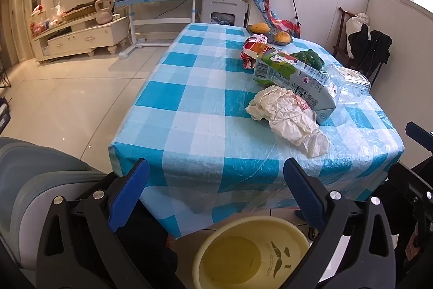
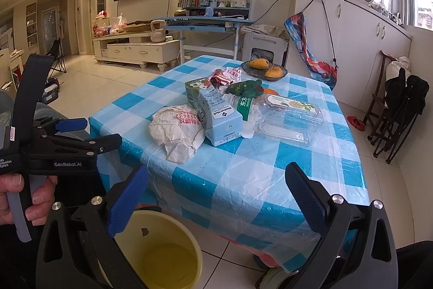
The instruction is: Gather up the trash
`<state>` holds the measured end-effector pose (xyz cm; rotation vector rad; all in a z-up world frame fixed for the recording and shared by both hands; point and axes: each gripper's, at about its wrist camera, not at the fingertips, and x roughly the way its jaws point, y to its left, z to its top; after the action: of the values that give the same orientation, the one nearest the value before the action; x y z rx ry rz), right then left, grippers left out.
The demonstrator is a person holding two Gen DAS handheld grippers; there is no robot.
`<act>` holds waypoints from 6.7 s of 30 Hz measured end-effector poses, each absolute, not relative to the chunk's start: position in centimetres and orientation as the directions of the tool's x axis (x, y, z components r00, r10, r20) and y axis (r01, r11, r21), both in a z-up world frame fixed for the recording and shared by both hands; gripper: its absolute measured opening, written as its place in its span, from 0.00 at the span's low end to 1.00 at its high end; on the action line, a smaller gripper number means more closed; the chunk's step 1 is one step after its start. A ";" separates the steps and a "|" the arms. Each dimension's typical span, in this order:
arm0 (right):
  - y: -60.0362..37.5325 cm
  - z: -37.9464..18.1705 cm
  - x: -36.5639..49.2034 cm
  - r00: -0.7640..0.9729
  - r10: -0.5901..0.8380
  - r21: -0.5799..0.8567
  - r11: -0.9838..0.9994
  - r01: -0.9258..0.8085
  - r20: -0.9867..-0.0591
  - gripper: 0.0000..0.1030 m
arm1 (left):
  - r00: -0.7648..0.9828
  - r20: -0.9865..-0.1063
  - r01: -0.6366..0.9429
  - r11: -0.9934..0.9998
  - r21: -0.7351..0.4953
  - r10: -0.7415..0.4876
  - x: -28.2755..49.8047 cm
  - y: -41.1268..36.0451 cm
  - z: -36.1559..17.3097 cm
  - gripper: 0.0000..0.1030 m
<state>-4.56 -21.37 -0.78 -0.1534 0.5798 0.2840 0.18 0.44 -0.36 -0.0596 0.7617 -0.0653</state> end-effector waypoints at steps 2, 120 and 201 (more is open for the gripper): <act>-21.6 -0.7 -4.4 0.796 0.224 -0.051 0.951 -0.304 -0.562 0.94 | 0.721 -0.687 0.039 0.996 -0.080 -0.084 0.2 0.4 -0.4 0.93; -17.0 -6.1 -3.8 0.280 0.460 0.184 0.734 -0.653 -0.842 0.49 | 0.564 -0.805 0.178 0.979 -0.101 -0.186 -1.9 -0.6 -1.9 0.29; -21.8 -1.6 -3.0 0.620 0.434 0.137 0.873 -0.468 -0.654 0.78 | 0.696 -0.708 0.065 0.992 -0.108 -0.122 0.1 0.4 -1.4 0.83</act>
<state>-3.02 -21.83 -1.55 -0.0483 0.7386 0.5188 0.10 0.40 -1.44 -0.0761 0.7949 -0.1048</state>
